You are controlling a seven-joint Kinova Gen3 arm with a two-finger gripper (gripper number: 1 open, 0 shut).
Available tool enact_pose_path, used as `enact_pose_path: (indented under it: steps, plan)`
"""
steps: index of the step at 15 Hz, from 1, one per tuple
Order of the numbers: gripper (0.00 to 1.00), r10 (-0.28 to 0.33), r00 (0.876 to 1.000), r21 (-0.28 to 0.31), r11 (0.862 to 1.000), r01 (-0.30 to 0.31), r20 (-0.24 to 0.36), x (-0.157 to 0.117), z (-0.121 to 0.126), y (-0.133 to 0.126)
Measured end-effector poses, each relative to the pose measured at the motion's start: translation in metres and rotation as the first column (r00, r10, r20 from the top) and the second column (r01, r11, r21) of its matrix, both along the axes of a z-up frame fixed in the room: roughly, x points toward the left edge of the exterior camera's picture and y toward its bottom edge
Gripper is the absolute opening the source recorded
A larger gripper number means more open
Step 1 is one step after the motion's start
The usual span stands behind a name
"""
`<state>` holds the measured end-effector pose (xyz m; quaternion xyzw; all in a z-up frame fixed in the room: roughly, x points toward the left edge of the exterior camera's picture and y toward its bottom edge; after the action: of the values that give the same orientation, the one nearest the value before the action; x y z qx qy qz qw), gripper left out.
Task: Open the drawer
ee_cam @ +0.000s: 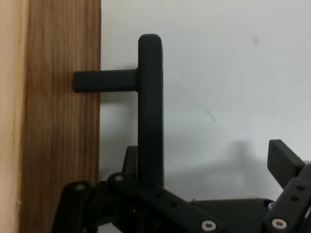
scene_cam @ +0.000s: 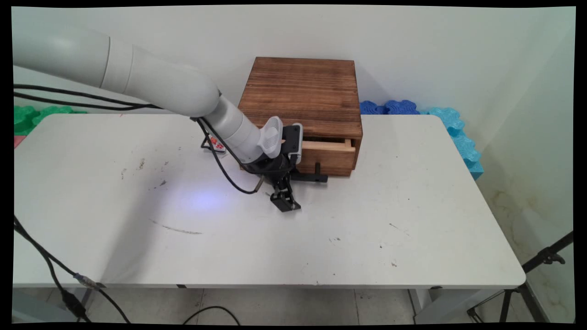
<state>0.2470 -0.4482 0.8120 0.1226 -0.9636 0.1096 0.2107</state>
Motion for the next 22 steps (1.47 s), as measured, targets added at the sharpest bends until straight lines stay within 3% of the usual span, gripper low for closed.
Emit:
enact_pose_path:
  steps: [22]
  plan:
    - [1.0, -0.054, 0.998, 0.106, 0.993, 0.058, -0.043, -0.022, 0.007, 0.102]
